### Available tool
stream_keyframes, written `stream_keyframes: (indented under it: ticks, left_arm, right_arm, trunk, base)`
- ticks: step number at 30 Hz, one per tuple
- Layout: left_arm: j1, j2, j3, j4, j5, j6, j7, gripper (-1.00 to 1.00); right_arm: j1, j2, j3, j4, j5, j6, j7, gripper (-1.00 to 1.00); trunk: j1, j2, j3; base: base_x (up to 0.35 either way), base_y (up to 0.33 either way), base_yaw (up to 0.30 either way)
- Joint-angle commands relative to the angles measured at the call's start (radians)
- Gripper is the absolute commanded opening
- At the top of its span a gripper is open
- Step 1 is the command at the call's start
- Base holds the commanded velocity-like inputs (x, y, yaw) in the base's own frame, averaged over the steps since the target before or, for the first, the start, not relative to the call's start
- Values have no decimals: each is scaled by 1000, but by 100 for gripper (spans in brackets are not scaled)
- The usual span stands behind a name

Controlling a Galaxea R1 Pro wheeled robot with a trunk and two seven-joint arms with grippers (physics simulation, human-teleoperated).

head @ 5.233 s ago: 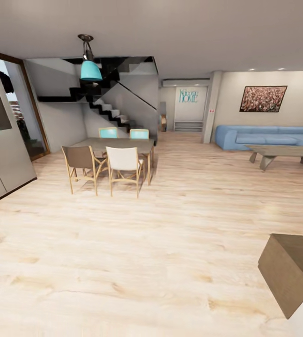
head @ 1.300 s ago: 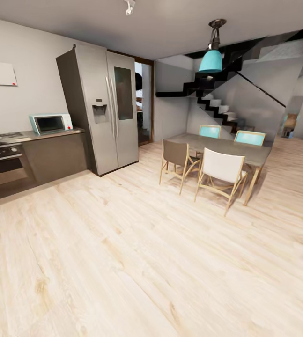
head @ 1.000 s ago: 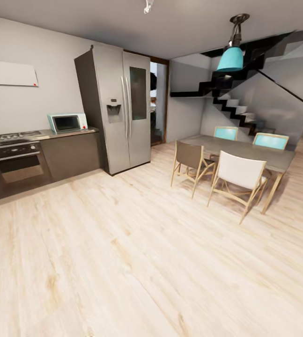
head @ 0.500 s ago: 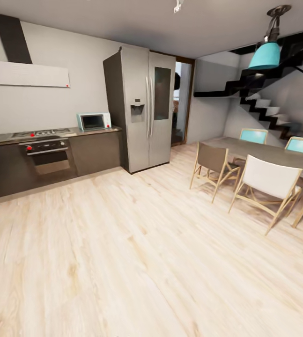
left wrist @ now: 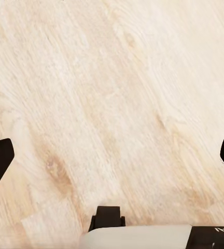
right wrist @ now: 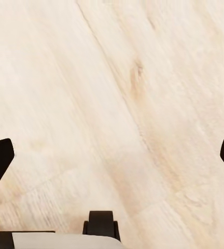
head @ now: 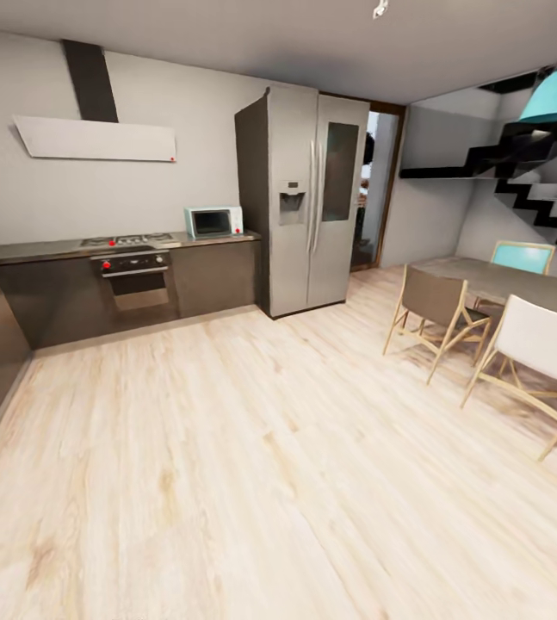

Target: Pick up the poster from the kitchen countertop and hang it on one of the wall nails in the kitchen.

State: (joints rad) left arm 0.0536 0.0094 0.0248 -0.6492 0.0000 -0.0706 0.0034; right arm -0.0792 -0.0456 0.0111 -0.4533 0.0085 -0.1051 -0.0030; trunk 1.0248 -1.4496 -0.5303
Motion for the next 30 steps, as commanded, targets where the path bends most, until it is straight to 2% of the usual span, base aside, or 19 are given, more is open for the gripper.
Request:
stream_keyframes:
  ticks: [1, 11, 30]
  left_arm:
    - [0, 0, 1, -1, 0, -2, 1, 100]
    - [0, 0, 0, -1, 0, -2, 1, 100]
    - [0, 0, 2, -2, 1, -3, 1, 100]
  right_arm:
    - [-1, 0, 1, 1, 1, -3, 0, 100]
    - [-1, 0, 3, 2, 1, -4, 0, 100]
    - [-1, 2, 3, 4, 2, -4, -2, 100]
  trunk:
    - [0, 0, -1]
    - [0, 0, -1]
    - [0, 0, -1]
  base:
    - [131, -116, 121]
    - [208, -187, 86]
    - [25, -23, 276]
